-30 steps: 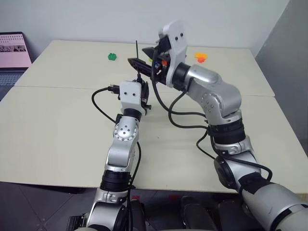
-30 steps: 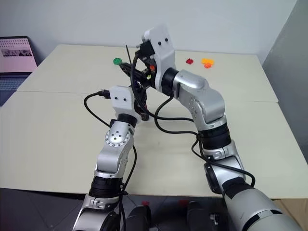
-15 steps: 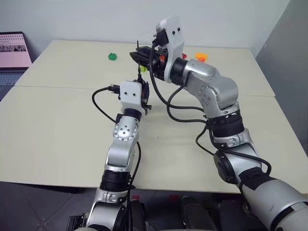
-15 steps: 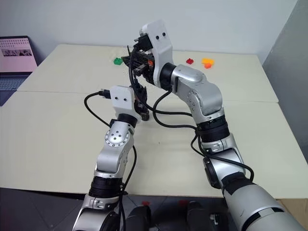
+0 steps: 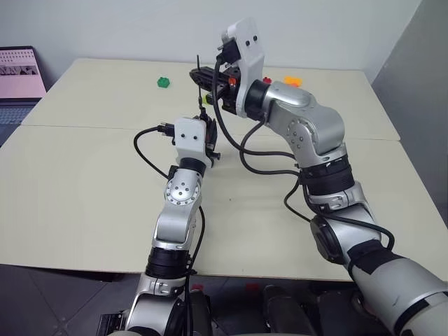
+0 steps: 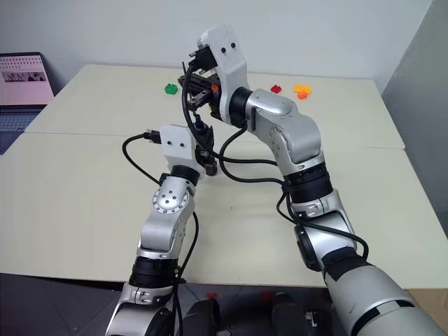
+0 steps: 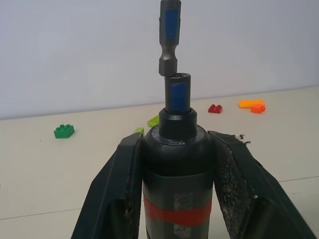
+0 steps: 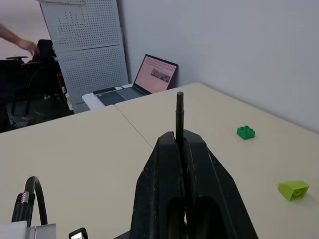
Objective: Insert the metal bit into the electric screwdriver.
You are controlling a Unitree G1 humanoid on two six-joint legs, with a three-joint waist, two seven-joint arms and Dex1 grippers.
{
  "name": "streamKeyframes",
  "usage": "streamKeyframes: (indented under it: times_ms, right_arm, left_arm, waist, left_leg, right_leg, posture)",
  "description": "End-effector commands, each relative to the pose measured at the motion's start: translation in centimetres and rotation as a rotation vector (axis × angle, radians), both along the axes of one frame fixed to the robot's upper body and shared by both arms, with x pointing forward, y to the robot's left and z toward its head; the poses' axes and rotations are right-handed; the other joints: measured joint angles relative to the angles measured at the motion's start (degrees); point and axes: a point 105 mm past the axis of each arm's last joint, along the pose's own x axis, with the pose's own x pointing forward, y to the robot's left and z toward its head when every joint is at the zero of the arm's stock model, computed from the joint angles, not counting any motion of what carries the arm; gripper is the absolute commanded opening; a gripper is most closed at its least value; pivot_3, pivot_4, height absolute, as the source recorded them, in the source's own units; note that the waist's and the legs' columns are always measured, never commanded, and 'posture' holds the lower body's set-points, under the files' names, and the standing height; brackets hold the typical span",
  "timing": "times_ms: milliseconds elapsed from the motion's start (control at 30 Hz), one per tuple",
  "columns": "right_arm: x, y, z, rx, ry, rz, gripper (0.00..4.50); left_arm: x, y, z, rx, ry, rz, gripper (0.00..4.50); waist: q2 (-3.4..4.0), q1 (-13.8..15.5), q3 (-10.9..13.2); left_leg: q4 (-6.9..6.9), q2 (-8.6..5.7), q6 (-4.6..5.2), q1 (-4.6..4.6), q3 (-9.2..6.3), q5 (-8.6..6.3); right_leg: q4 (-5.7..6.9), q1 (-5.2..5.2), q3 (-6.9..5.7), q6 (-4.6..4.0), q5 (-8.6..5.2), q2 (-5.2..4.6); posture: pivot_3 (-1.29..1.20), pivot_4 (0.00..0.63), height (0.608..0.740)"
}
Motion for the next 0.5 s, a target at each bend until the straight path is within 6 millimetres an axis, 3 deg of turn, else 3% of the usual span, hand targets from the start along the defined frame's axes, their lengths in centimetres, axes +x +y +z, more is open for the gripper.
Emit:
streamKeyframes:
  times_ms: [33, 500]
  right_arm:
    - [-0.9, 0.7, 0.9, -0.030, -0.053, 0.039, 0.00]
    - [-0.8, -1.1, 2.6, -0.012, -0.084, 0.036, 0.00]
  left_arm:
    - [-0.1, 0.0, -0.1, 0.010, 0.001, 0.010, 1.64]
    - [0.0, 0.1, -0.2, 0.010, 0.005, 0.009, 1.64]
  waist:
    - [0.00, 0.00, 0.00]
    - [0.00, 0.01, 0.00]
  left_leg:
    - [0.00, 0.00, 0.00, 0.00, 0.00, 0.00]
    - [0.00, 0.00, 0.00, 0.00, 0.00, 0.00]
  right_leg:
    - [0.00, 0.00, 0.00, 0.00, 0.00, 0.00]
    - [0.01, 0.00, 0.00, 0.00, 0.00, 0.00]
  posture:
    - [0.00, 0.150, 0.740]
    - [0.00, 0.150, 0.740]
